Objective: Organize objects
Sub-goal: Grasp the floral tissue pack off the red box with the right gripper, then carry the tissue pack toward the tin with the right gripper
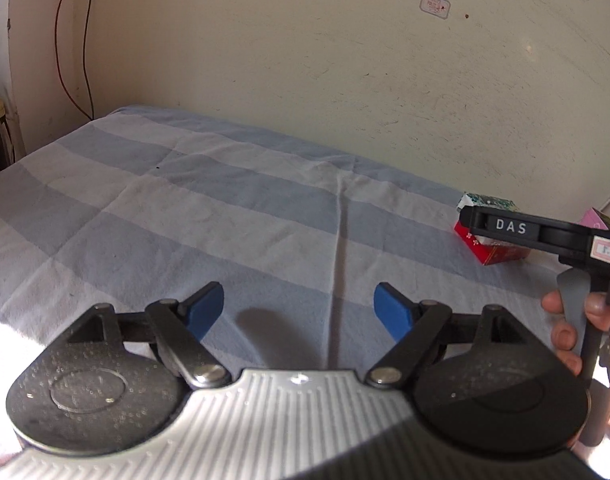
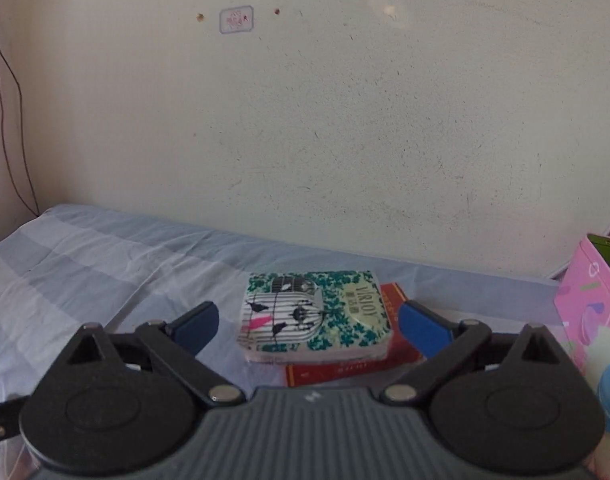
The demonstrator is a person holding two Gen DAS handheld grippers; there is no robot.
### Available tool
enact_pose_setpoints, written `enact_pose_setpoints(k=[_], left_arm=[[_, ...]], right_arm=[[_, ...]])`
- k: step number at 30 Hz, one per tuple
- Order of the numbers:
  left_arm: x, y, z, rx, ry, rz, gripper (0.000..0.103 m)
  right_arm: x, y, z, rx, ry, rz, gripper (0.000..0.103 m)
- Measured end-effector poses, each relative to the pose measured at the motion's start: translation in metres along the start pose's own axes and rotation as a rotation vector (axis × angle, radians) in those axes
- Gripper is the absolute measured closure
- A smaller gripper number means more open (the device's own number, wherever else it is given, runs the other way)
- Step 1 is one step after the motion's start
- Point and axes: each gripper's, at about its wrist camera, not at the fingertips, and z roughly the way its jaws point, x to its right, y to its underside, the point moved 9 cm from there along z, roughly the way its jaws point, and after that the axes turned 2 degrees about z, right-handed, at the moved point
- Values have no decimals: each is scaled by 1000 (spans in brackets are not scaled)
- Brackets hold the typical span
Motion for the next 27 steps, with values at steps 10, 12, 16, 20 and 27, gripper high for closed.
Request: enact_pose_setpoints(k=[10, 12, 16, 20, 27], left_arm=[[6, 2, 0, 0, -3, 37, 19], [7, 4, 0, -1, -10, 49, 19], [11, 8, 3, -9, -24, 81, 19], [17, 14, 6, -21, -29, 117, 19], [26, 21, 7, -13, -45, 192, 17]], right_arm=[[-11, 33, -41, 16, -84, -130, 28], [-18, 48, -59, -15, -148, -163, 27], [-27, 85, -102, -84, -273, -250, 27], [-20, 109, -144, -91, -311, -282, 26], [13, 139, -194, -17, -260, -250, 7]])
